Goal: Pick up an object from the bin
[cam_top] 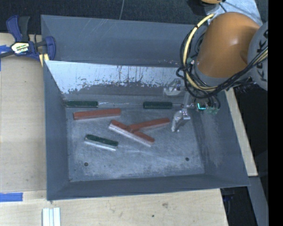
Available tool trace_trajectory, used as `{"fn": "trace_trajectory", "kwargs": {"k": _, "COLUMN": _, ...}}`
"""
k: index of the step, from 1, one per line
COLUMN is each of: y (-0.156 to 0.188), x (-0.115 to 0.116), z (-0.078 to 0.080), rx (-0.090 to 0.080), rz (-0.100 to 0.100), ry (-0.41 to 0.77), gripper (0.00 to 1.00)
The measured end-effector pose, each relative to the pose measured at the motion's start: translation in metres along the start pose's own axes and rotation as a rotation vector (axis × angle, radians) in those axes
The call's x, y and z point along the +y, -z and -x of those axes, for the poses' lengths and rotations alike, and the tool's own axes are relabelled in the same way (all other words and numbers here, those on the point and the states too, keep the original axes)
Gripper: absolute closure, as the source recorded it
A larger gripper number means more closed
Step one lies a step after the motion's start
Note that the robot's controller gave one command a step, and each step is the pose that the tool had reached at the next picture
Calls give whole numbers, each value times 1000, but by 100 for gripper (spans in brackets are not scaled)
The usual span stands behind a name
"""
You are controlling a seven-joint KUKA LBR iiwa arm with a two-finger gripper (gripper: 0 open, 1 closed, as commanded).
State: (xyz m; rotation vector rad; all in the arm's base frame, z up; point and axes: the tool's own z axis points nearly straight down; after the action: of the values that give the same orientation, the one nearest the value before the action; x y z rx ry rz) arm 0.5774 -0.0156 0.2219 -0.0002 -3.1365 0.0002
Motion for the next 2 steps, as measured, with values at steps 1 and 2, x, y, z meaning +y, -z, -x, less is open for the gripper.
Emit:
{"fn": "trace_trajectory", "kwargs": {"k": 1, "y": 5, "x": 0, "z": 2, "rx": -9, "rz": 0, "ry": 0, "gripper": 0}}
{"fn": "trace_trajectory", "kwargs": {"k": 2, "y": -60, "x": 15, "z": 19, "rx": -13, "rz": -1, "ry": 74, "gripper": 0}}
